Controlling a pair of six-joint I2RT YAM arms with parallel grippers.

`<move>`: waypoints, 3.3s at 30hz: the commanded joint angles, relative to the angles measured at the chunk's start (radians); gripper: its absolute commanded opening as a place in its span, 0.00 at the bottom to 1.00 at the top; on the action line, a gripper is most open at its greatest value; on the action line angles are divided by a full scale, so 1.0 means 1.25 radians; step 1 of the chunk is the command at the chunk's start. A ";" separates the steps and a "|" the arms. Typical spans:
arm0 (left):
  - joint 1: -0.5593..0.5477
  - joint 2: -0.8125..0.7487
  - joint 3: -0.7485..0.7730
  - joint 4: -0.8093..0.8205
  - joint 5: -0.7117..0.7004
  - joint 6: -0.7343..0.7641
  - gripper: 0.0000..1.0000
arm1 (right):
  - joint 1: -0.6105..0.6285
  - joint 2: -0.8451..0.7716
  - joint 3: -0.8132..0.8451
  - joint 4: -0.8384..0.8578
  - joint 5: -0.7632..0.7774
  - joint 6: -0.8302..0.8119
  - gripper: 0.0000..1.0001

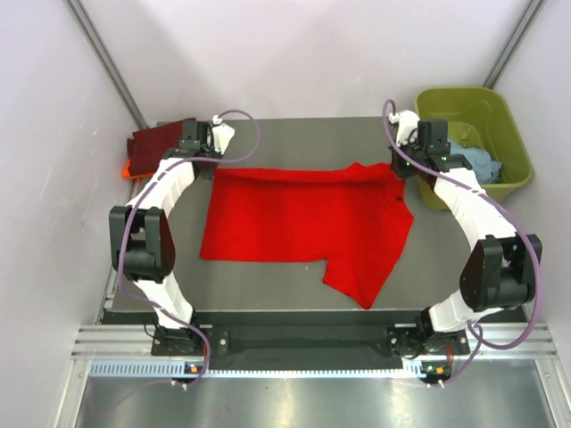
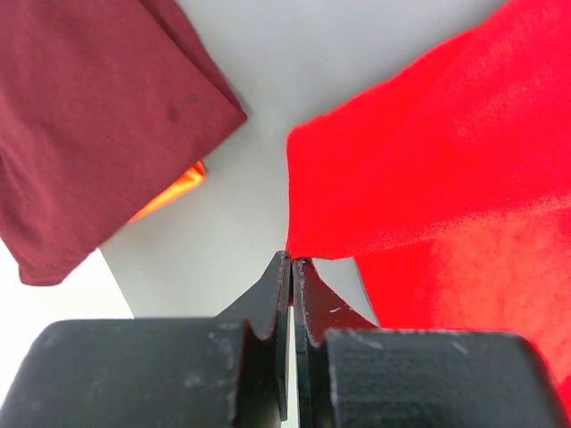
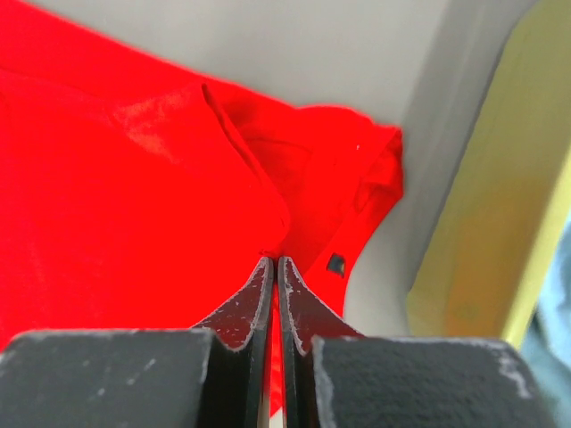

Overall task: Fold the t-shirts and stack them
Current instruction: Fold the tshirt

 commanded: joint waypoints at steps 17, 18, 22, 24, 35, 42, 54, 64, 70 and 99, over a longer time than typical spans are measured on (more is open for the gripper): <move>0.005 -0.006 -0.034 -0.116 0.035 -0.049 0.00 | -0.022 -0.072 -0.071 -0.037 -0.017 -0.037 0.00; 0.005 -0.002 -0.036 -0.117 0.035 -0.055 0.00 | -0.021 -0.073 -0.076 -0.035 -0.018 -0.037 0.00; 0.005 0.018 -0.024 -0.143 0.035 -0.078 0.00 | -0.021 -0.058 -0.104 -0.016 -0.027 -0.028 0.00; 0.005 0.051 0.008 -0.176 0.062 -0.098 0.00 | -0.021 -0.046 -0.113 -0.008 -0.028 -0.026 0.00; 0.005 0.129 0.090 -0.314 0.067 -0.167 0.25 | -0.022 0.007 -0.094 -0.047 -0.075 -0.064 0.27; 0.005 0.030 0.103 -0.267 0.046 -0.193 0.33 | -0.020 -0.013 -0.058 -0.016 -0.084 -0.030 0.50; -0.001 0.303 0.380 -0.380 0.228 -0.335 0.39 | 0.044 0.214 0.076 0.022 -0.141 -0.021 0.49; -0.006 0.351 0.370 -0.387 0.267 -0.374 0.39 | 0.071 0.346 0.195 0.032 -0.158 0.011 0.49; -0.006 0.351 0.369 -0.392 0.262 -0.373 0.39 | 0.093 0.387 0.214 0.029 -0.153 0.017 0.49; -0.006 0.339 0.351 -0.358 0.299 -0.382 0.38 | 0.124 0.243 0.057 -0.066 -0.144 0.018 0.10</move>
